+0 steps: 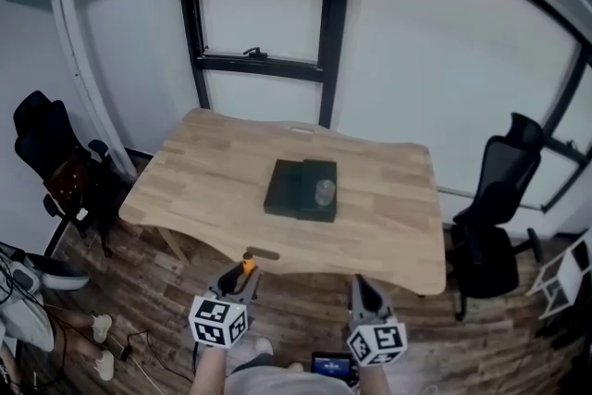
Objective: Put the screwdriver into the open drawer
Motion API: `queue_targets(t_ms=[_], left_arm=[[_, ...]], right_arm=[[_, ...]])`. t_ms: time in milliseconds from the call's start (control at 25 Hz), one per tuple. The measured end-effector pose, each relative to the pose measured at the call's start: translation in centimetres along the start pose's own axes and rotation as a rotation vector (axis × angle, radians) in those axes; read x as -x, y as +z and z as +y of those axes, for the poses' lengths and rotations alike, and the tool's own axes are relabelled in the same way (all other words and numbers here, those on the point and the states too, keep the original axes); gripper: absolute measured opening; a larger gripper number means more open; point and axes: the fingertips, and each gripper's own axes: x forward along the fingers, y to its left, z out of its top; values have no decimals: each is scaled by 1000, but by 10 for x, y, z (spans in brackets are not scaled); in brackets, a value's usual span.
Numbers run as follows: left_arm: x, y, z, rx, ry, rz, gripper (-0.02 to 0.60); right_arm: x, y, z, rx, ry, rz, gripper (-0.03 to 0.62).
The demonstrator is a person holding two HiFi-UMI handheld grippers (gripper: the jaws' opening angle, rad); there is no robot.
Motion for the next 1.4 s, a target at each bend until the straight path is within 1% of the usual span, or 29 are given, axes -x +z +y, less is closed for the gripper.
queue_targets(t_ms=[160,280,520,640,840,960,1120,1280,1400], left_arm=[[-7,4,-1,-1,2,-11,107],[-18,6,-2,-7,-7,-8,108],[-58,15,-4,-13,-47,-13,107],[-87,21,0,-13,-68,-13,108],[-137,40,11,-8,-105,-7,108],[-168,49,25,1,-108,4,108],[-207,57,40,-2,-118,37,107],[-232,61,56,1,-114,53,107],[-250,61,63,14,-126,62,107]], right_arm=[[-2,-6,-6,11,-3,5,-3],[-4,-13,-14,17,-17,30,-3],[-25,-8,-35,20,-44,28,-3],[-45,-4,-43,13,-44,20,-3],[-87,4,-65,32,-70,39,-3],[-117,10,-77,42,-75,47,-3],[-152,10,-92,30,-85,66,-3],[-181,11,-101,24,-81,79,-3],[-195,12,-107,31,-98,90,-3]])
